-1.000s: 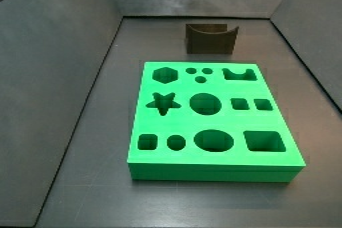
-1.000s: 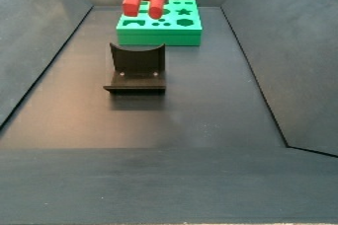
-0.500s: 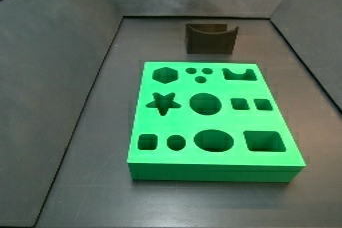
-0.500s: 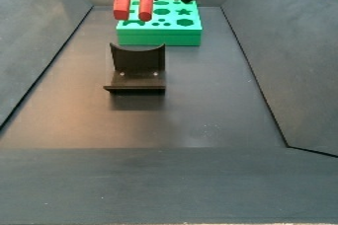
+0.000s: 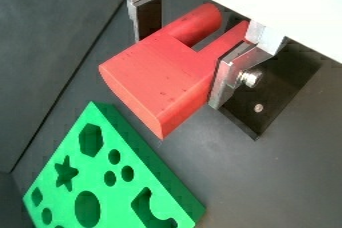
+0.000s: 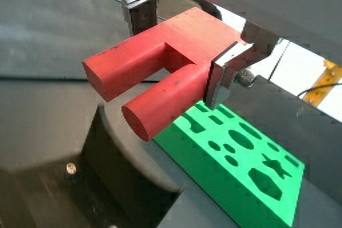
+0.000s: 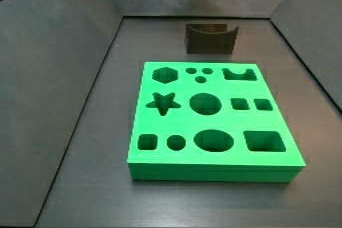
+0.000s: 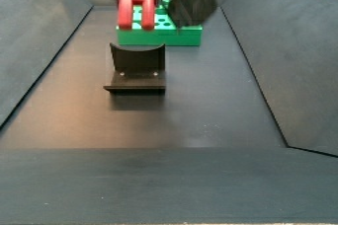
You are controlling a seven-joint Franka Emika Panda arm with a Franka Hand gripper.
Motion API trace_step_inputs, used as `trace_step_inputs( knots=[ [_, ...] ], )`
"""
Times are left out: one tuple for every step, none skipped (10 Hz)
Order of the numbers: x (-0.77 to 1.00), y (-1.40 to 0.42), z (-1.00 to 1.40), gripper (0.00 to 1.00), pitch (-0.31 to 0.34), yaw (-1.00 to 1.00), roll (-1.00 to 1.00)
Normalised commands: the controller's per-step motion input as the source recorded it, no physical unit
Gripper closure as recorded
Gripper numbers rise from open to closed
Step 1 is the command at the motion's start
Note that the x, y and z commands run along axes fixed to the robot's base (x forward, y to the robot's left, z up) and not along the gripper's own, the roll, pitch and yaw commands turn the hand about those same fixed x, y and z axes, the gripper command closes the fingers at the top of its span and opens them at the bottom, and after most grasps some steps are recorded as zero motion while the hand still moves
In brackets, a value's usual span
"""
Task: Pick up the square-circle object. Move up. Place the square-circle object on the fixture. Regrasp the square-circle object. Rotate the square-circle object. Move to above the board. Insert the square-circle object.
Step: Place the square-circle object on the fixture, then regrasp the square-circle object.
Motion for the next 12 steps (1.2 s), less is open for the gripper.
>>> trace_step_inputs(
  knots=[
    [0.15,0.13,-1.0,1.0,0.212,-0.1,-0.77],
    [0.16,0.14,-1.0,1.0,0.187,-0.14,-0.6],
    [0.17,0.14,-1.0,1.0,0.141,-0.17,-0.36],
    [0.18,0.13,-1.0,1.0,0.105,-0.19,-0.25],
    [0.18,0.14,-1.0,1.0,0.066,-0.19,-0.19],
    [0.15,0.11,-0.74,1.0,0.025,-0.18,-0.17],
    [0.12,0.09,-0.53,1.0,0.001,-0.16,-0.16],
    [0.1,0.07,-0.34,1.0,-0.02,-0.14,-0.15],
    [0.0,-0.5,-0.17,1.0,0.0,0.0,0.0],
    [0.0,0.0,0.0,0.0,0.0,0.0,0.0],
    [0.0,0.0,1.0,0.0,-0.083,0.02,0.07],
    [-0.01,0.0,1.0,0.0,-0.077,0.02,0.08]
  ],
)
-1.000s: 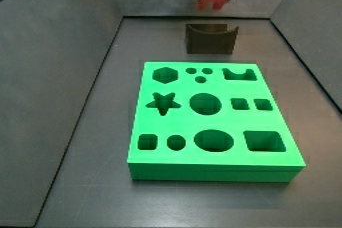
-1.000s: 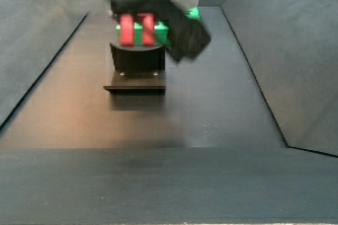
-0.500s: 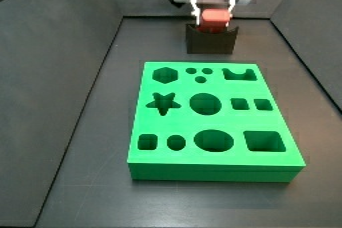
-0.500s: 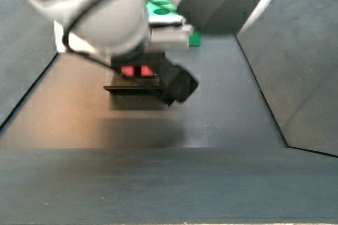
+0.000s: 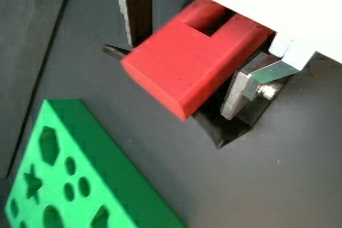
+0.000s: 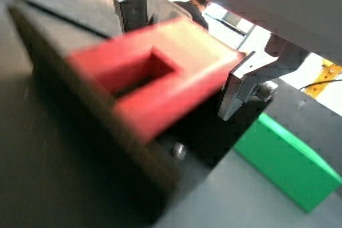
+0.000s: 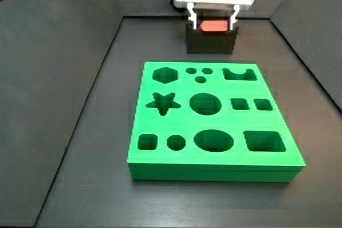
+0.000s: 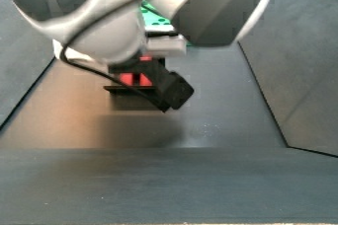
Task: Pick up the square-circle object. Move up. Place the square-circle object on the fixture. Regrasp the square-circle object. Rotate the square-circle object. Move to above the board. Insert the square-circle object.
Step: Regrasp the square-circle object.
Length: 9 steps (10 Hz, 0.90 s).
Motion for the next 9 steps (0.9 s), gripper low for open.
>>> trace_step_inputs(
  knots=[
    [-0.03,0.0,1.0,0.0,-0.057,0.05,0.08],
    [-0.05,-0.01,1.0,0.0,-0.025,0.06,0.07],
    [-0.05,-0.01,1.0,0.0,-0.007,0.07,0.07],
    [-0.04,0.0,0.92,0.0,0.032,0.07,0.07],
    [-0.04,0.0,0.74,0.0,0.06,0.06,0.06],
    [-0.03,0.0,0.5,0.0,0.09,0.04,0.05],
    [-0.03,0.01,0.32,0.0,0.108,0.02,0.05],
    [-0.12,-0.85,1.0,0.0,0.07,0.01,1.0],
    [-0.11,-0.85,0.94,0.0,0.068,0.01,1.0]
  ],
)
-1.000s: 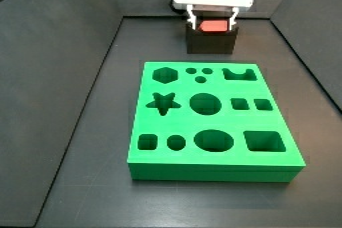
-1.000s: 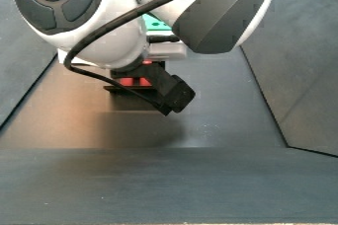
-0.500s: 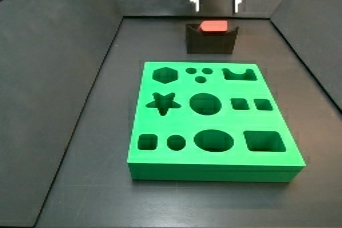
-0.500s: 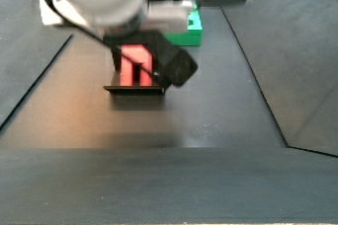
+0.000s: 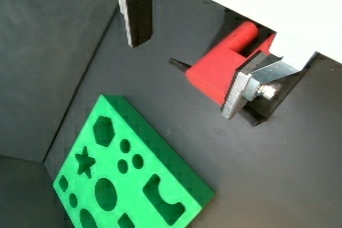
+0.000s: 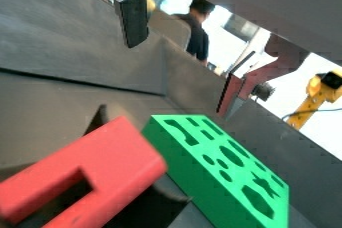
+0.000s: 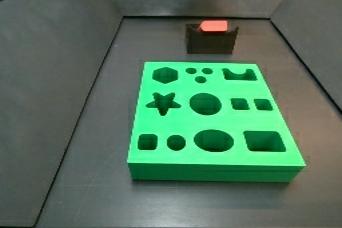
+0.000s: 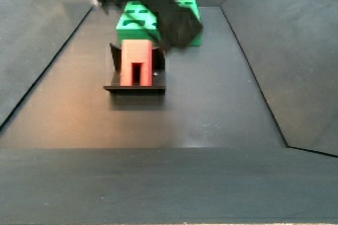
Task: Pick up the square-circle object. Move up. Place the square-circle object on the fixture. Regrasp the square-circle object. Rotate the square-circle object. Move to above the board. Insert the square-circle object.
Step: Regrasp the square-circle object.
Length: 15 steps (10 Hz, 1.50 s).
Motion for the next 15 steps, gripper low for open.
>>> trace_step_inputs(
  knots=[
    [-0.11,-0.69,0.75,0.0,0.055,0.01,1.0],
    [-0.11,-0.53,0.56,0.0,0.047,0.01,1.0],
    [-0.08,-0.31,0.27,0.0,0.043,0.01,1.0],
    [-0.06,-0.19,0.13,0.0,0.042,0.01,1.0],
    [-0.02,-0.05,0.03,0.0,0.043,0.01,1.0],
    [-0.01,-0.04,0.04,0.0,0.043,0.01,1.0],
    [-0.02,-0.04,0.03,0.0,0.04,0.01,1.0],
    [-0.03,-0.03,0.02,0.0,0.035,0.01,1.0],
    [-0.03,-0.03,0.01,0.0,0.028,0.01,1.0],
    [-0.04,-0.03,0.01,0.0,0.024,0.01,1.0],
    [-0.04,-0.03,0.01,0.0,0.018,0.01,1.0],
    [-0.03,-0.02,0.01,0.0,0.013,0.01,1.0],
    [-0.02,-0.02,0.0,0.0,0.007,0.02,1.0],
    [-0.02,-0.02,0.0,0.0,0.005,0.02,1.0],
    [-0.02,-0.02,0.0,0.0,0.006,0.02,1.0]
  ],
)
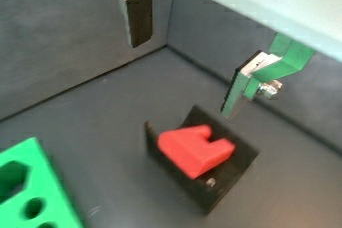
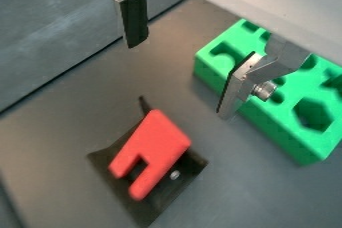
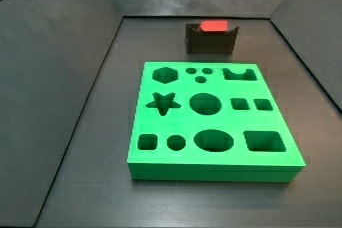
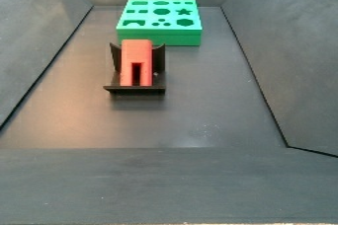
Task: Pick up the square-circle object. Move up. Place the square-circle object on the fixture. Regrasp the square-circle object. Rotate the square-circle object. Move to above the board. Insert the square-circle object.
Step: Regrasp the square-circle object.
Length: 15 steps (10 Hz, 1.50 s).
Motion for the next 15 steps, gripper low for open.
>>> trace_step_inputs(
  knots=[
    [-0.01,-0.02,0.01,0.0,0.008,0.02,1.0],
    [0.0,-0.02,0.01,0.0,0.014,0.02,1.0],
    [0.01,-0.02,0.0,0.0,0.019,0.03,1.0],
    [0.02,-0.02,-0.01,0.0,0.026,0.03,1.0],
    [0.04,-0.02,0.0,0.0,0.038,0.03,1.0],
    [0.05,-0.02,-0.01,0.0,0.05,0.04,1.0],
    [0.06,-0.03,-0.01,0.0,0.066,0.05,1.0],
    [0.08,-0.03,-0.01,0.0,0.092,0.06,1.0],
    [0.09,-0.03,-0.01,0.0,0.115,0.07,1.0],
    [0.09,-0.04,-0.01,0.0,0.138,0.1,1.0],
    [0.09,-0.04,-0.02,0.0,0.154,0.13,0.95],
    [0.09,-0.04,-0.02,0.0,0.136,0.15,0.69],
    [0.09,-0.04,-0.02,0.0,0.117,0.16,0.5],
    [0.09,-0.04,-0.01,0.0,0.106,0.17,0.38],
    [0.08,-0.03,0.0,0.0,0.067,0.17,0.23]
  ],
)
